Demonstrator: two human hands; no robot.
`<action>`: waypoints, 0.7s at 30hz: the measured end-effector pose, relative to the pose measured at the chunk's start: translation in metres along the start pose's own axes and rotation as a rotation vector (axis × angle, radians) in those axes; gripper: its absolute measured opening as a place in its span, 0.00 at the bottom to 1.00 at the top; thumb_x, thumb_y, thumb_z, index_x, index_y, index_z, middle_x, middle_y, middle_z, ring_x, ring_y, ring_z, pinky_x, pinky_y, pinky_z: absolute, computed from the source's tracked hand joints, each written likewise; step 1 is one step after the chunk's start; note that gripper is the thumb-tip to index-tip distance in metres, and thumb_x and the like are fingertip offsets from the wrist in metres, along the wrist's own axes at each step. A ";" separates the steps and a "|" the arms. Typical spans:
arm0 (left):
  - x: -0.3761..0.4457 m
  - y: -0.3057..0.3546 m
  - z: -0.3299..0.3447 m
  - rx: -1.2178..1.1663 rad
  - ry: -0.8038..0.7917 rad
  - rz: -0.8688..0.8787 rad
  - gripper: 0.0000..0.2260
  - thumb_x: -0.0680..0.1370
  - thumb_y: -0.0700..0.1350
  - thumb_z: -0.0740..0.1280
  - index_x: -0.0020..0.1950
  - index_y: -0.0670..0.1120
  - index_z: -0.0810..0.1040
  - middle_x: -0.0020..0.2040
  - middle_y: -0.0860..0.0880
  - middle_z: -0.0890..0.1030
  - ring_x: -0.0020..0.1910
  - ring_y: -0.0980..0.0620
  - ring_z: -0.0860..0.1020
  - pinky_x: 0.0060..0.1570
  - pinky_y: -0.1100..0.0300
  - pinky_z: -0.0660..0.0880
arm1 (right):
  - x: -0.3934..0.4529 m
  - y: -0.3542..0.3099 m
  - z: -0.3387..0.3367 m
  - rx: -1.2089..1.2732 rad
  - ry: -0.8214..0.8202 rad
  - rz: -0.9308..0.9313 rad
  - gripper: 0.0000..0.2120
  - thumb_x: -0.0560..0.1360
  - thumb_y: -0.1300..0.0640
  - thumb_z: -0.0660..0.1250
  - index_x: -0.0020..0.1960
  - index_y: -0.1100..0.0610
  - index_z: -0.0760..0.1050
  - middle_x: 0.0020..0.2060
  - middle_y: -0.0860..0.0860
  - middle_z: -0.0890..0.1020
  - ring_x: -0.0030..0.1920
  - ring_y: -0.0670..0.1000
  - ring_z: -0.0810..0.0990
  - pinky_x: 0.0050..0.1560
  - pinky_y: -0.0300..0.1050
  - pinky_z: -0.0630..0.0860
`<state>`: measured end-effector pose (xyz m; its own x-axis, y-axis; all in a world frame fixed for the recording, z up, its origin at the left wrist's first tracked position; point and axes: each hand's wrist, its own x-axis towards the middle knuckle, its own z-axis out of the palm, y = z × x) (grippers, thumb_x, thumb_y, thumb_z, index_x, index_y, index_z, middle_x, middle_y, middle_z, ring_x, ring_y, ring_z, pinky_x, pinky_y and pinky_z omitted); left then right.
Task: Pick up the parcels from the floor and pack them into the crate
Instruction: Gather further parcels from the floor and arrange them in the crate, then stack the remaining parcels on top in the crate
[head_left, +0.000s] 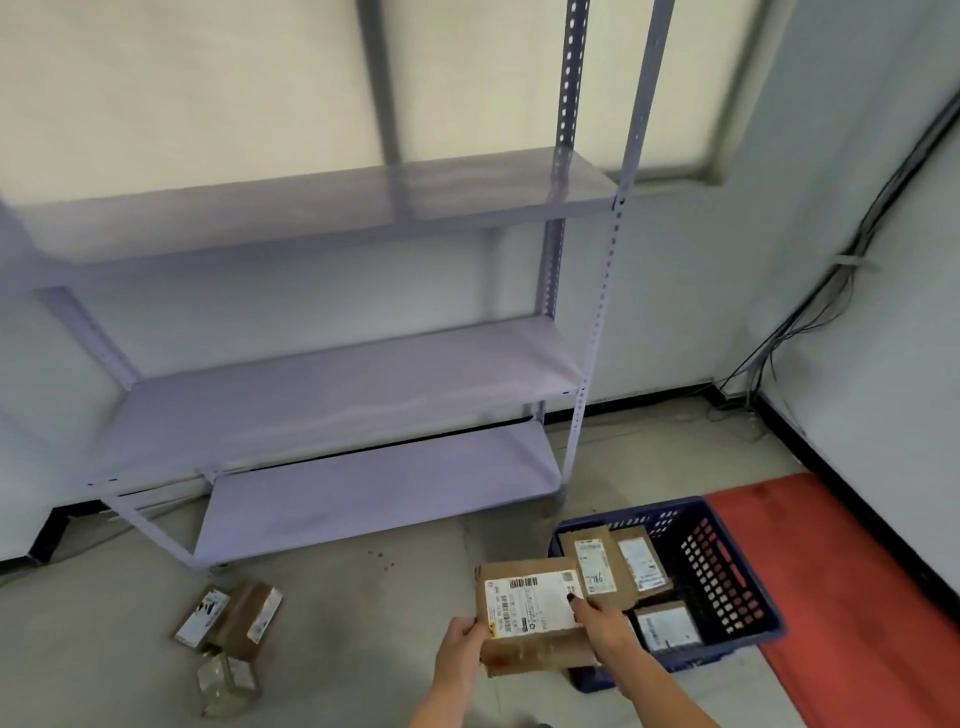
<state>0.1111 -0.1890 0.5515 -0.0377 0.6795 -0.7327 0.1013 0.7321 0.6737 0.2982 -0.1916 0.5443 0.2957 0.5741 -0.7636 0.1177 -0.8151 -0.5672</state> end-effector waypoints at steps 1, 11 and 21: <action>0.009 0.001 0.017 0.016 0.001 -0.003 0.05 0.77 0.39 0.62 0.41 0.43 0.71 0.49 0.40 0.79 0.47 0.45 0.75 0.47 0.55 0.72 | 0.006 -0.004 -0.016 -0.012 0.002 -0.003 0.20 0.78 0.52 0.60 0.66 0.63 0.71 0.54 0.56 0.77 0.54 0.55 0.74 0.57 0.47 0.71; 0.053 0.044 0.213 -0.033 -0.080 -0.083 0.12 0.78 0.40 0.62 0.61 0.46 0.68 0.54 0.42 0.78 0.50 0.47 0.77 0.38 0.61 0.73 | 0.085 -0.019 -0.194 -0.107 -0.010 0.016 0.26 0.78 0.52 0.61 0.73 0.61 0.61 0.66 0.57 0.71 0.58 0.54 0.73 0.55 0.44 0.70; 0.057 0.084 0.373 -0.035 -0.075 -0.073 0.15 0.78 0.39 0.60 0.65 0.45 0.69 0.56 0.45 0.78 0.50 0.51 0.78 0.46 0.60 0.76 | 0.165 -0.022 -0.345 -0.132 -0.065 0.014 0.22 0.77 0.58 0.63 0.69 0.64 0.65 0.58 0.58 0.76 0.51 0.52 0.73 0.51 0.44 0.69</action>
<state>0.4879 -0.1072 0.5302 0.0306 0.6201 -0.7839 0.0665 0.7813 0.6206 0.6717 -0.1058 0.5379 0.2364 0.5632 -0.7918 0.2393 -0.8235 -0.5144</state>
